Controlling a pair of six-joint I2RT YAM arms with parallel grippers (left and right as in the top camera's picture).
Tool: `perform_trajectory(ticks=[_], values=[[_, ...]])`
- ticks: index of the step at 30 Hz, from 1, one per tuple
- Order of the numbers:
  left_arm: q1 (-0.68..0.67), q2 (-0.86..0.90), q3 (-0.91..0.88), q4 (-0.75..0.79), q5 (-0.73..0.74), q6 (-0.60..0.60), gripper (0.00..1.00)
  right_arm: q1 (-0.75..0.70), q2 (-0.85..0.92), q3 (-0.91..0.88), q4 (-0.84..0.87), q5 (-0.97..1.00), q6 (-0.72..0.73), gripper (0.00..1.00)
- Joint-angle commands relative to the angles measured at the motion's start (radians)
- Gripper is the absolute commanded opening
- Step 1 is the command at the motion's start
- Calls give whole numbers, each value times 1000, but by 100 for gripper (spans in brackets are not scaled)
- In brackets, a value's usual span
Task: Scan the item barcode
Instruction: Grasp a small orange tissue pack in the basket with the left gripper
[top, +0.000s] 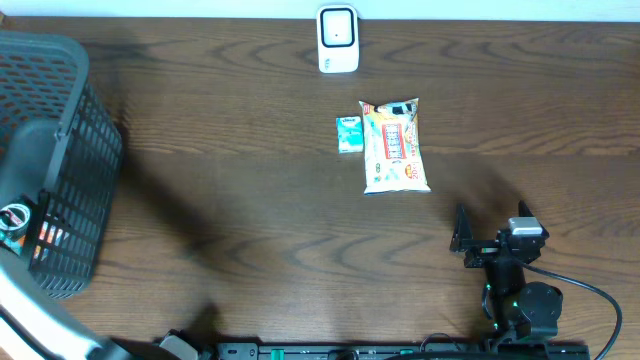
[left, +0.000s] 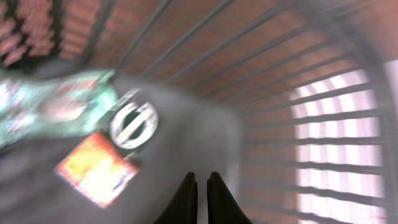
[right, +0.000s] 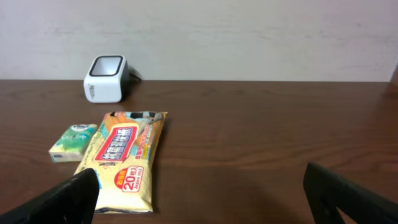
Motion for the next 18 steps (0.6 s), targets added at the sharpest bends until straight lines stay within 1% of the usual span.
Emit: perform_trajectory(ticks=[1,3,4,7,9,13,18], values=[[-2,-67,26,30,1,34,8,4,-5,-3,-3,8,-11,99],[-2,-73,26,30,-2,64,8,4,-5,-3,-3,8,-11,99],[-2,-68,26,24,-3,76,14,4,-5,-3,-3,8,-11,99],[-2,-30,26,-14,-3,104,48,4,-5,-3,-3,8,-11,99],[-2,5,26,-40,-2,104,62,4,-5,-3,-3,8,-11,99],[-2,86,26,-67,-3,105,75,4,-5,-3,-3,8,-11,99],[-2,196,26,-67,-2,104,83,4,-5,-3,-3,8,-11,99]])
